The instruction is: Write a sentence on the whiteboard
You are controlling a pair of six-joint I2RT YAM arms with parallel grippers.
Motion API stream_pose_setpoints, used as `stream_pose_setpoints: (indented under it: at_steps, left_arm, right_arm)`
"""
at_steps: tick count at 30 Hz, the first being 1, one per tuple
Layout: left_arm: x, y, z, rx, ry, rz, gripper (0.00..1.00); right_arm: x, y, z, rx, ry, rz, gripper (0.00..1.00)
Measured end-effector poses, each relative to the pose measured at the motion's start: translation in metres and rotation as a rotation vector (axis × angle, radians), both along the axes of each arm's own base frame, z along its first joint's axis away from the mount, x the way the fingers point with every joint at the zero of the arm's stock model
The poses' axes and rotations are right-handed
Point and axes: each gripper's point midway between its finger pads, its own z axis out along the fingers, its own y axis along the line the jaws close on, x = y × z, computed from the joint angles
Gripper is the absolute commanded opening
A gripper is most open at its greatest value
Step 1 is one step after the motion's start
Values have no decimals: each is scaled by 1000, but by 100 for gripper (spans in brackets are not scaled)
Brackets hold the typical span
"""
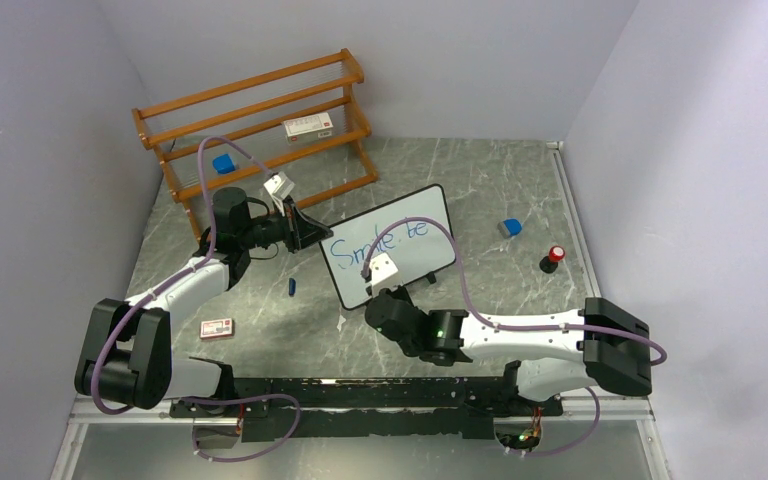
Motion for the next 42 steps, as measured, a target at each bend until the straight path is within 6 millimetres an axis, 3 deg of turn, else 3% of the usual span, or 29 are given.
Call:
stream_pose_setpoints:
  at_steps: [26,42]
  left_arm:
    - [1,0,0,0,-1,3,5]
    - [1,0,0,0,-1,3,5]
  right_arm:
    - [17,-4,16,48,-51,-40,0]
    - [15,-5,13,52,-32,-45,0]
